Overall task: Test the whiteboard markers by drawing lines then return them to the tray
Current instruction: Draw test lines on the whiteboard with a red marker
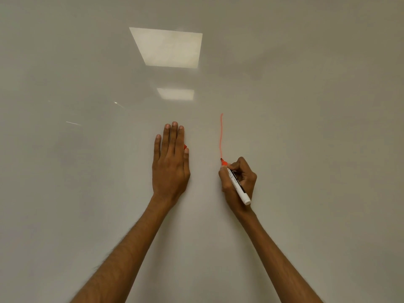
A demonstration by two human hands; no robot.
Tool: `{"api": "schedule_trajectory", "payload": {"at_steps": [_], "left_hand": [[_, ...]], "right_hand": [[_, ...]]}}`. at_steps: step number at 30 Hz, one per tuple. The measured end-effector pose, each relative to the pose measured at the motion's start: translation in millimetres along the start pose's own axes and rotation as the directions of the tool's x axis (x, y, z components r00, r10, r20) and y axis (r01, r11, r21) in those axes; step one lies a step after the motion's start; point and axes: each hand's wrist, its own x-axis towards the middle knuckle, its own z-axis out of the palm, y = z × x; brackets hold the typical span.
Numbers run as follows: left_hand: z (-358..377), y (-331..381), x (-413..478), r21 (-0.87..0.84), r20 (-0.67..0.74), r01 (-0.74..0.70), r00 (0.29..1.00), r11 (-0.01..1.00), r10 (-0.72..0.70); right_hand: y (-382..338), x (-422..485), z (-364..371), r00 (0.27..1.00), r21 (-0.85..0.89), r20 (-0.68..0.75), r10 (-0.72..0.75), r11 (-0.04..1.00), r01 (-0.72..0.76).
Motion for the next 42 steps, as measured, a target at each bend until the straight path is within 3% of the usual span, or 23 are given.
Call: {"api": "schedule_trajectory", "payload": {"at_steps": [17, 22, 27, 35, 42], "left_hand": [[-0.2, -0.3, -1.2, 0.002, 0.013, 0.003, 1.000, 1.000, -0.003], [-1.5, 1.4, -1.3, 0.004, 0.014, 0.008, 1.000, 1.000, -0.008], [-3.0, 2.0, -0.8, 0.000, 0.017, 0.017, 1.000, 1.000, -0.017], [-2.3, 1.8, -0.7, 0.011, 0.025, 0.020, 0.999, 1.000, -0.020], [-2.0, 2.2, -1.5, 0.011, 0.015, 0.020, 1.000, 1.000, -0.021]], "right_hand": [[10.1, -70.9, -27.6, 0.980, -0.031, 0.180, 0.079, 0.997, -0.075], [7.9, -70.3, -31.6, 0.971, -0.011, 0.161, 0.177, 0.984, -0.177], [-5.2, -26.7, -22.1, 0.969, 0.147, 0.026, 0.246, 0.958, -0.247], [-28.6, 75.9, 0.8, 0.990, 0.182, 0.049, 0.136, 0.973, -0.143], [-27.4, 99.3, 11.9, 0.979, 0.209, 0.020, 0.202, 0.957, -0.201]]}}
